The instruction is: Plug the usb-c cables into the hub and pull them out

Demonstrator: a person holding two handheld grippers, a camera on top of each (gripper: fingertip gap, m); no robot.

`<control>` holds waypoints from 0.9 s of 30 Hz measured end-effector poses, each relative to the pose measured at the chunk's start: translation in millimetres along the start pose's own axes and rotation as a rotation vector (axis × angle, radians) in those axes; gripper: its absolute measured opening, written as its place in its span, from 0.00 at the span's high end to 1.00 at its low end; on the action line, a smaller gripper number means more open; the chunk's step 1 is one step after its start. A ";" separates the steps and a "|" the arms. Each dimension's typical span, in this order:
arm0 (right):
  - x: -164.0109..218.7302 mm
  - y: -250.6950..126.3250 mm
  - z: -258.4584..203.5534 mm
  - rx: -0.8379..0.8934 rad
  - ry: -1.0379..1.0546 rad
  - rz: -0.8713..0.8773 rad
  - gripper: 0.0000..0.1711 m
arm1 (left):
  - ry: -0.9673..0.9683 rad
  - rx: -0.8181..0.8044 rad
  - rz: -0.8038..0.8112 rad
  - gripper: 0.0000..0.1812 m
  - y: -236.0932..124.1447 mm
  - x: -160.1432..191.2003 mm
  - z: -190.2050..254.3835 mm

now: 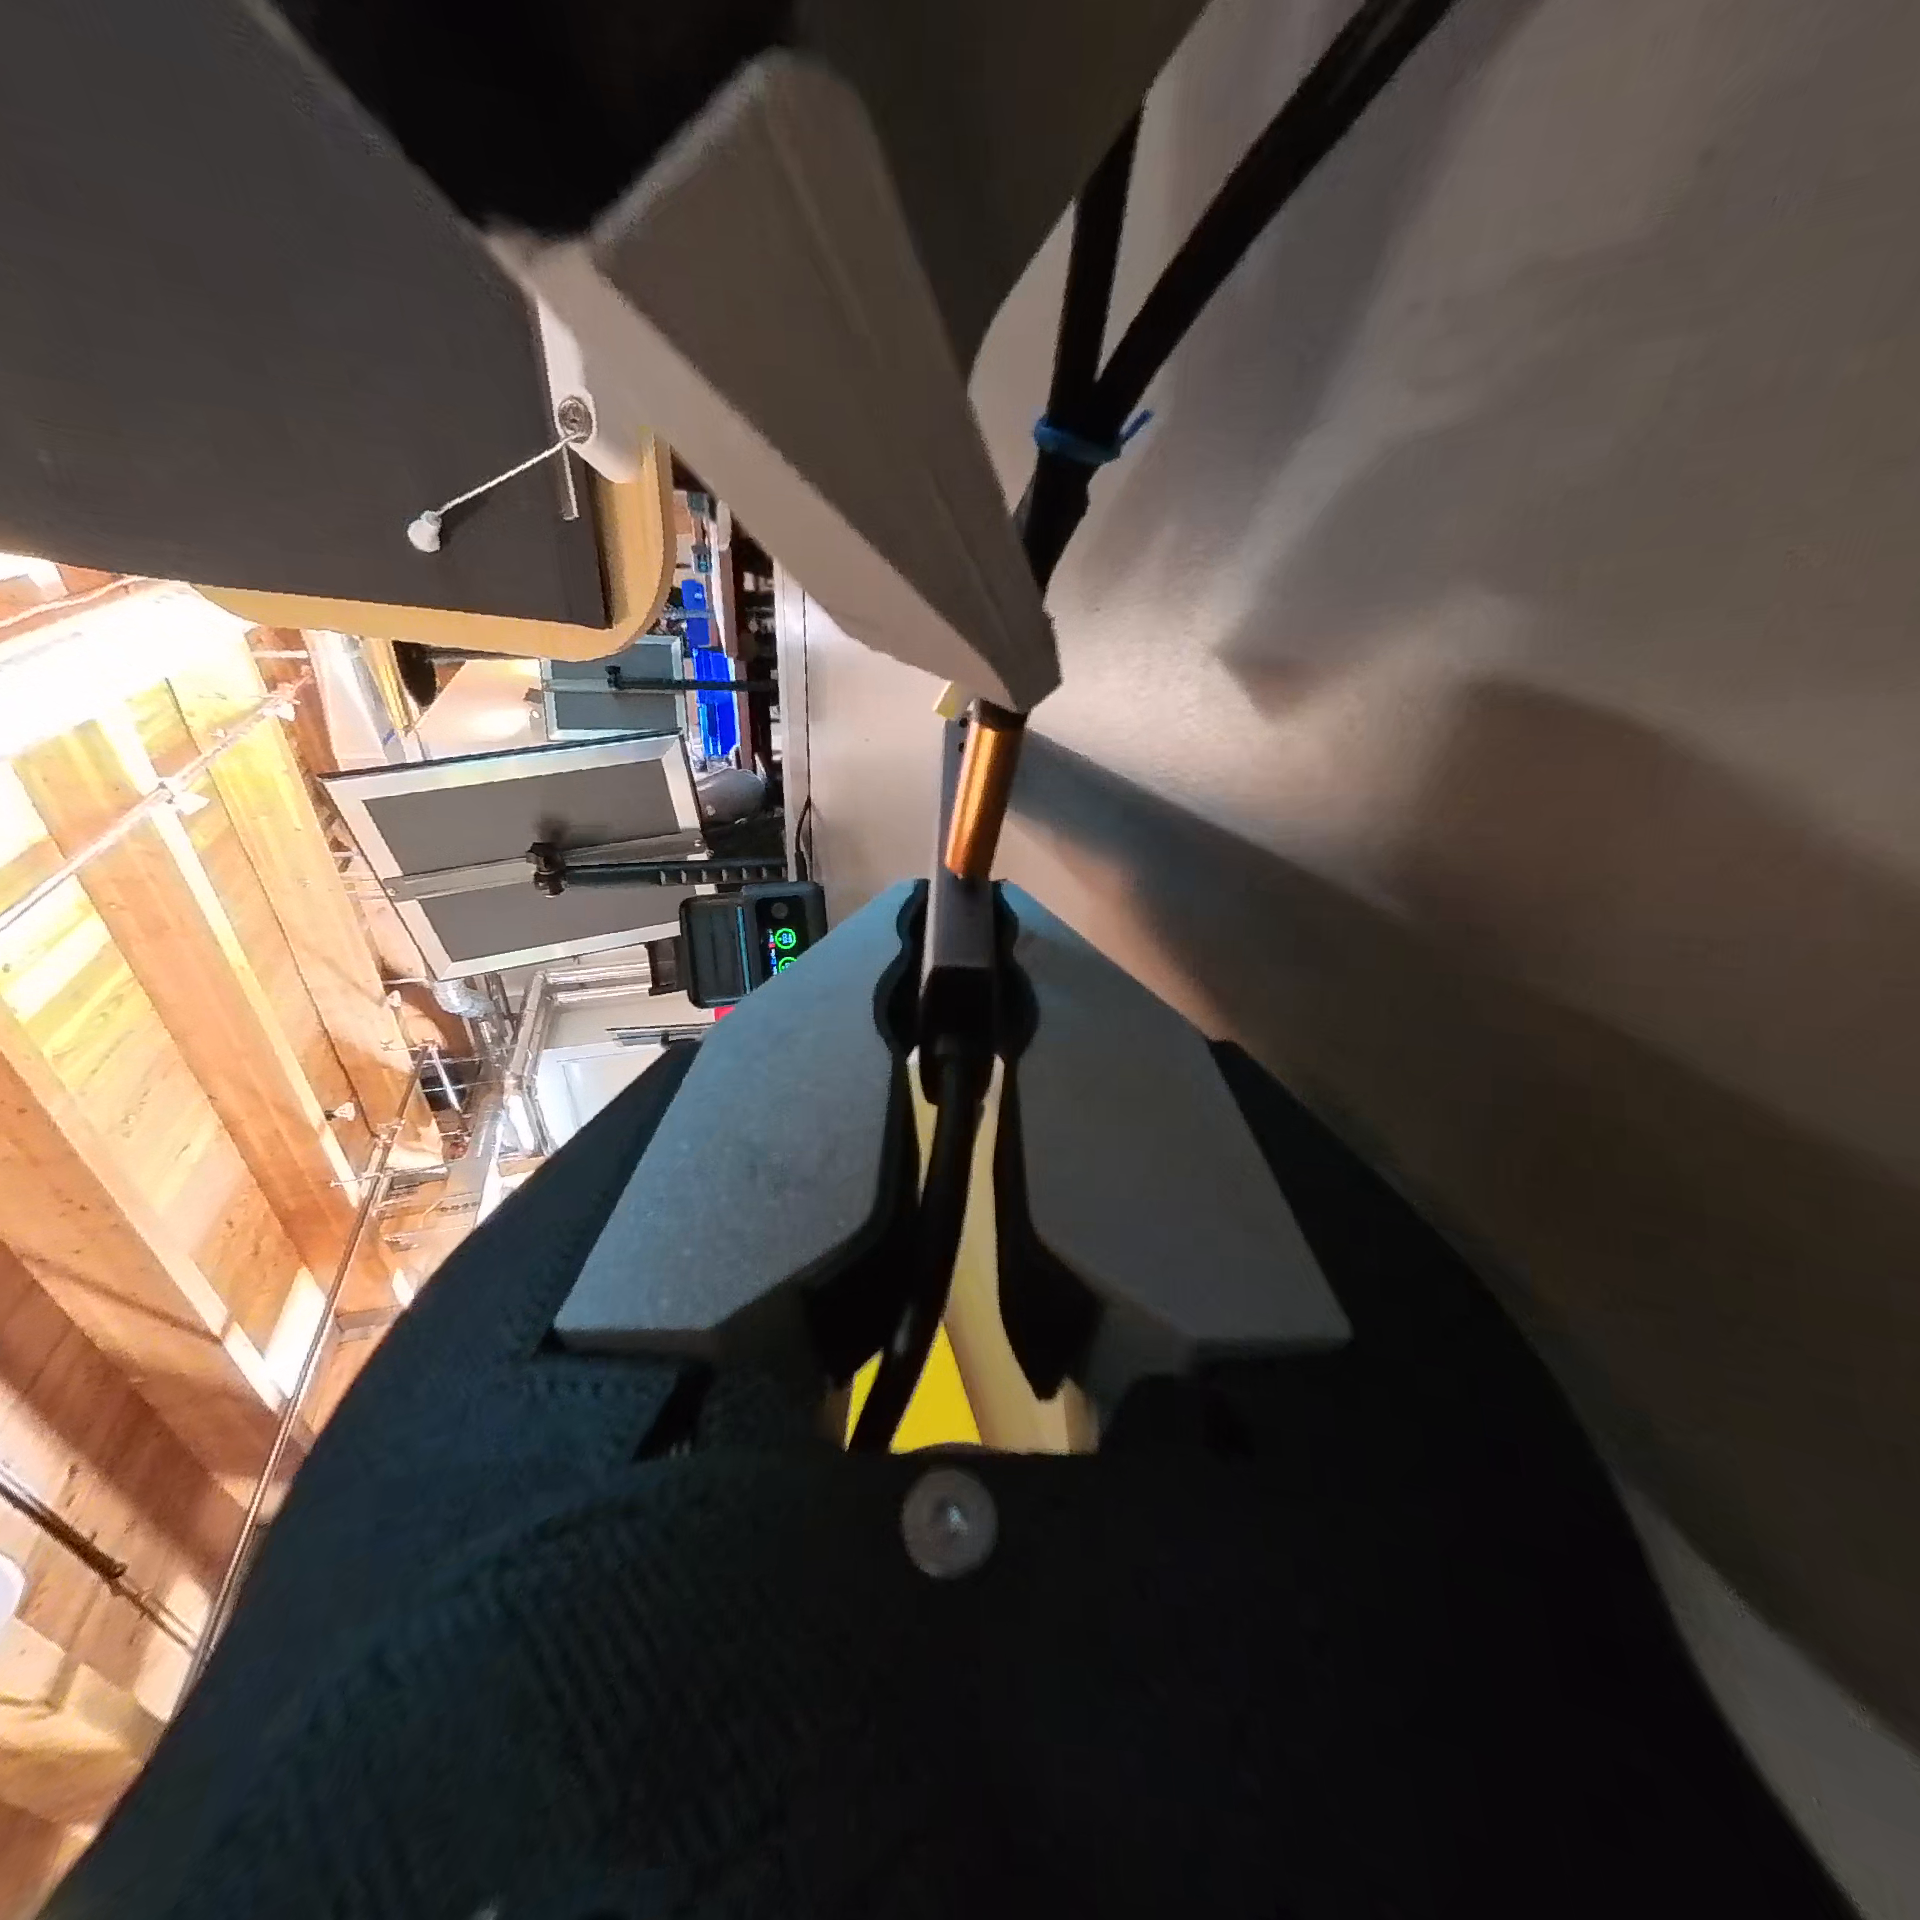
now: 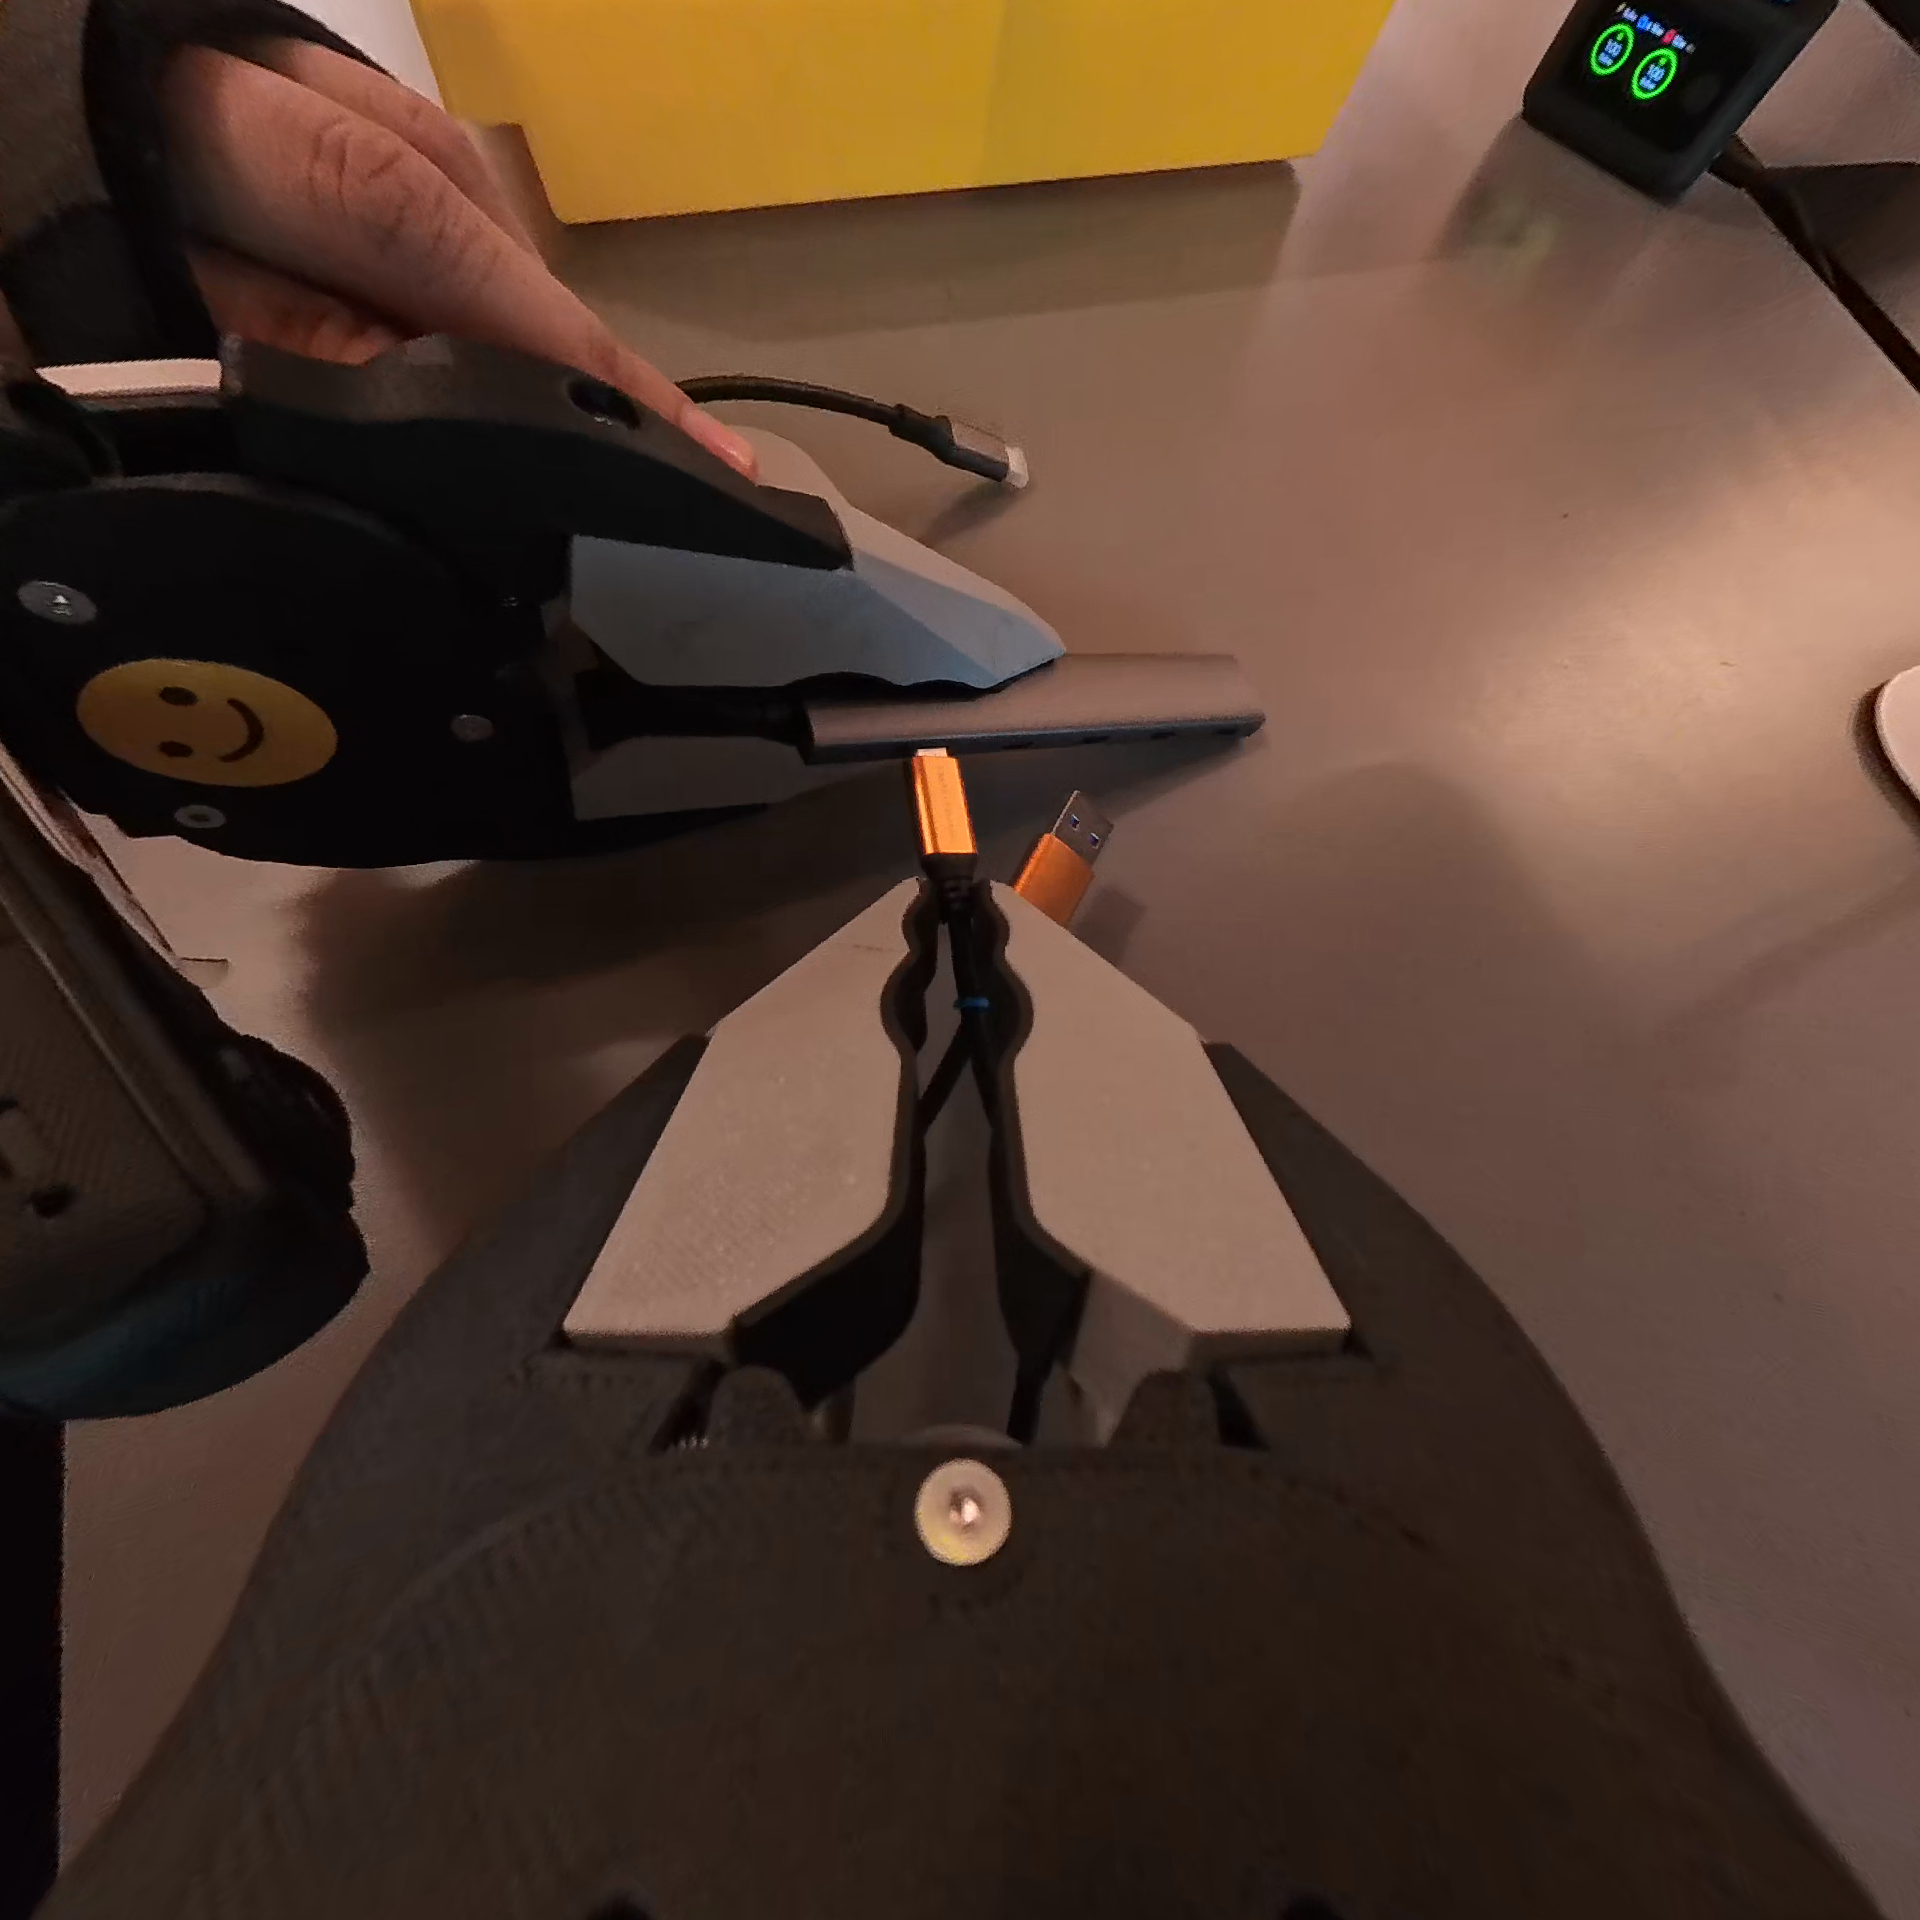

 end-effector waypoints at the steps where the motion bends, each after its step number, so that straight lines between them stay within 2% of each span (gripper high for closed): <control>1: 0.2 0.0 0.1 -0.004 0.003 0.002 0.98 | 0.005 -0.001 0.003 0.97 -0.3 0.0 0.4; 13: 0.4 4.1 -1.5 0.015 0.003 -0.011 0.98 | 0.040 -0.024 -0.023 0.97 0.7 -1.6 2.9; 16: -0.9 2.3 0.1 0.051 0.004 0.017 0.98 | -0.009 -0.007 -0.016 0.97 3.8 -0.4 -1.2; 19: -3.4 -7.7 3.5 0.085 -0.025 0.073 0.97 | -0.138 0.069 0.043 0.96 6.3 -0.6 -8.7; 25: -4.8 -52.7 21.3 -0.013 0.028 0.306 0.75 | -0.332 0.116 0.136 0.96 5.8 9.3 -25.9; 27: -5.8 -64.5 18.7 -0.093 -0.006 0.345 0.73 | -0.397 0.146 0.161 0.96 5.0 11.3 -30.6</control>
Point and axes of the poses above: each gripper's, where its closed fingertips meet, y out along the fingers, x out of its underside, z = x × y across the jaws, the point moved 10 cm from there along -y, back along the fingers, and after that the axes turned 12 degrees about -y, right-handed, at the moved point
